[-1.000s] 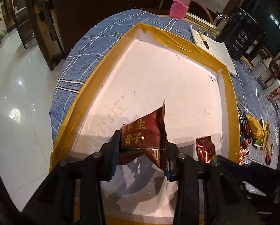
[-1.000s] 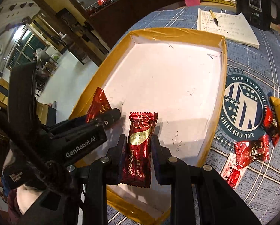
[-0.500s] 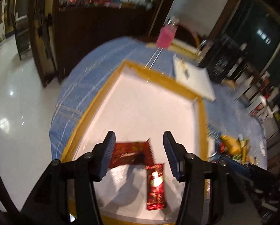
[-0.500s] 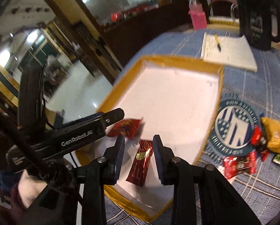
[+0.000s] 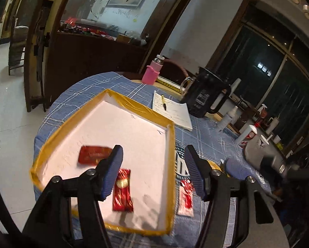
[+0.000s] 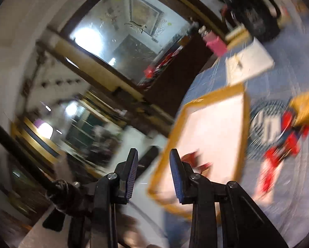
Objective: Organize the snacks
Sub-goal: 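Swing both grippers back toward the scattered snacks on the table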
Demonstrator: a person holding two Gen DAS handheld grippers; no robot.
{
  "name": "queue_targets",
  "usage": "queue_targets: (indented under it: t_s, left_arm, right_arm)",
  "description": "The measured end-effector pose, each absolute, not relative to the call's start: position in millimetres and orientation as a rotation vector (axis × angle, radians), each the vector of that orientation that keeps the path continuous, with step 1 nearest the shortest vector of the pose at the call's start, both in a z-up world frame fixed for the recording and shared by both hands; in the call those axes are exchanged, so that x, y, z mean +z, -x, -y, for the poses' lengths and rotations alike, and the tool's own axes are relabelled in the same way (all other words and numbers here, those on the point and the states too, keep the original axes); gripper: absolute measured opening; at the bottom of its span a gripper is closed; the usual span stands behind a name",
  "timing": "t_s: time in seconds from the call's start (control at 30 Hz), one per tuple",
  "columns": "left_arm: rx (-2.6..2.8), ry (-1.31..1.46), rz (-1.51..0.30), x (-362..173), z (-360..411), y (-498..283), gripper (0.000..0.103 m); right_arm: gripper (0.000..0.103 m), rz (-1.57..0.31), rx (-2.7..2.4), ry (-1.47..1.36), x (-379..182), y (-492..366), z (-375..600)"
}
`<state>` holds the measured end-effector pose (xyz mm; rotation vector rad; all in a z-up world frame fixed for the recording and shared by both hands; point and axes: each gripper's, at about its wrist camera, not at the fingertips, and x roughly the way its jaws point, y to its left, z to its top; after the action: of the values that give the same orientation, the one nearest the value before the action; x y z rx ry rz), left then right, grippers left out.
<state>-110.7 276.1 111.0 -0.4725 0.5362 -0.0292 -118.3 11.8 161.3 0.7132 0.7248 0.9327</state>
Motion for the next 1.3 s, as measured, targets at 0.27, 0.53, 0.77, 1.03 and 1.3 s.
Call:
queue_targets:
  t_s: [0.27, 0.53, 0.77, 1.03, 1.3]
  left_arm:
    - [-0.143, 0.560, -0.466, 116, -257, 170, 0.063]
    - [-0.142, 0.584, -0.275, 184, -234, 223, 0.073]
    - [-0.261, 0.465, -0.242, 259, -172, 234, 0.073]
    - [-0.221, 0.221, -0.213, 388, -144, 230, 0.073]
    - [-0.127, 0.126, -0.256, 466, -146, 193, 0.079]
  right_arm:
    - [0.032, -0.424, 0.879, -0.568, 210, 211, 20]
    - [0.030, -0.313, 0.881, -0.676, 266, 239, 93]
    - [0.030, -0.211, 0.839, -0.783, 326, 253, 177]
    - [0.032, -0.158, 0.420, -0.492, 440, 286, 304]
    - [0.032, -0.197, -0.156, -0.233, 503, 308, 386]
